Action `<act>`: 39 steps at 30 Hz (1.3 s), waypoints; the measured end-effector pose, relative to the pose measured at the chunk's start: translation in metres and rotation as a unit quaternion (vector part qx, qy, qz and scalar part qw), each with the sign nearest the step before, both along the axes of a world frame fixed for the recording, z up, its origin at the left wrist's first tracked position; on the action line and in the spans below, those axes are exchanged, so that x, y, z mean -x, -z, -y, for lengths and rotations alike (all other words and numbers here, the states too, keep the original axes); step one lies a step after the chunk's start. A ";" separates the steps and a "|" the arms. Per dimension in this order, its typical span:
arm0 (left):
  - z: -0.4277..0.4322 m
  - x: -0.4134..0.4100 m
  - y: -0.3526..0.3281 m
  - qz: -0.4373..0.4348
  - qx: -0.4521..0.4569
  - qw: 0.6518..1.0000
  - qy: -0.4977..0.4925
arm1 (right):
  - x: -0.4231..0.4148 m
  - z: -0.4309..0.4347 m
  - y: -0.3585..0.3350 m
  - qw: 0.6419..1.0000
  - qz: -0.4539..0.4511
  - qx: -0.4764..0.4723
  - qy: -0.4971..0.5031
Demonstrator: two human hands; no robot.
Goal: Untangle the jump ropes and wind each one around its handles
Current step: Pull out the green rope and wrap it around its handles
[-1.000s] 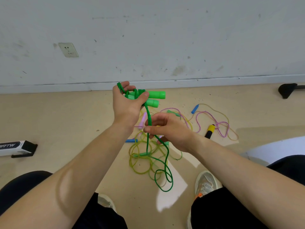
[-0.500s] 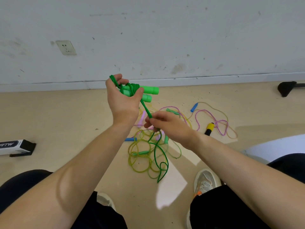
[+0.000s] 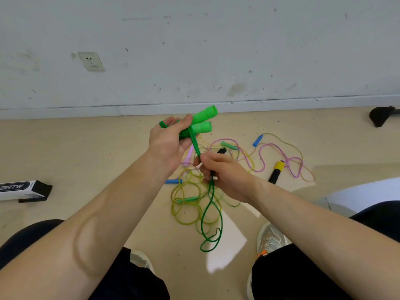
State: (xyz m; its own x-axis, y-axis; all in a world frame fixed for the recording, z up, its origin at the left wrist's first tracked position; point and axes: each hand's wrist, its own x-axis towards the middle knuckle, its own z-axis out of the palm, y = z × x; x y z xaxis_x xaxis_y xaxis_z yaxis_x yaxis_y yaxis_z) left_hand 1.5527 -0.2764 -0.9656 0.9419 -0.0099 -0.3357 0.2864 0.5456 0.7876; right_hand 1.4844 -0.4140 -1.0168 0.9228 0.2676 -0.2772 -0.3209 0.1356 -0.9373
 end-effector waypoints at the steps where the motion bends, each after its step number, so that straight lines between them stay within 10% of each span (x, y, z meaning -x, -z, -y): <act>1: -0.001 0.001 0.002 0.003 -0.004 1.000 0.020 | -0.004 0.006 0.003 0.999 0.021 0.029 0.009; 12: -0.005 0.019 -0.004 0.059 -0.273 0.925 0.257 | -0.038 0.063 -0.025 0.811 0.236 0.530 -0.074; 21: -0.004 0.024 0.001 0.110 -0.376 0.872 0.293 | -0.042 0.077 -0.045 0.935 0.101 0.318 -0.121; 29: -0.004 0.017 0.011 0.287 -0.552 0.731 0.282 | -0.032 0.054 -0.054 0.968 0.039 0.245 0.019; 33: 0.000 0.010 0.024 0.287 -0.567 0.764 0.114 | -0.014 0.028 -0.057 0.987 -0.103 0.047 0.117; 39: 0.004 0.006 0.036 0.235 -0.464 0.854 -0.017 | 0.007 -0.003 -0.038 0.988 -0.008 0.117 0.103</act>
State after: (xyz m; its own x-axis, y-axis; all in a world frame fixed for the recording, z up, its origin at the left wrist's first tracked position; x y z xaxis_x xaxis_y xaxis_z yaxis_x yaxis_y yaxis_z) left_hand 1.5467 -0.2806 -1.0013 0.9693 0.0847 0.2309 -0.1840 -0.3733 0.9093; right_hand 1.4774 -0.4113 -0.9786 0.9458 0.0011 -0.3248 -0.3247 -0.0189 -0.9456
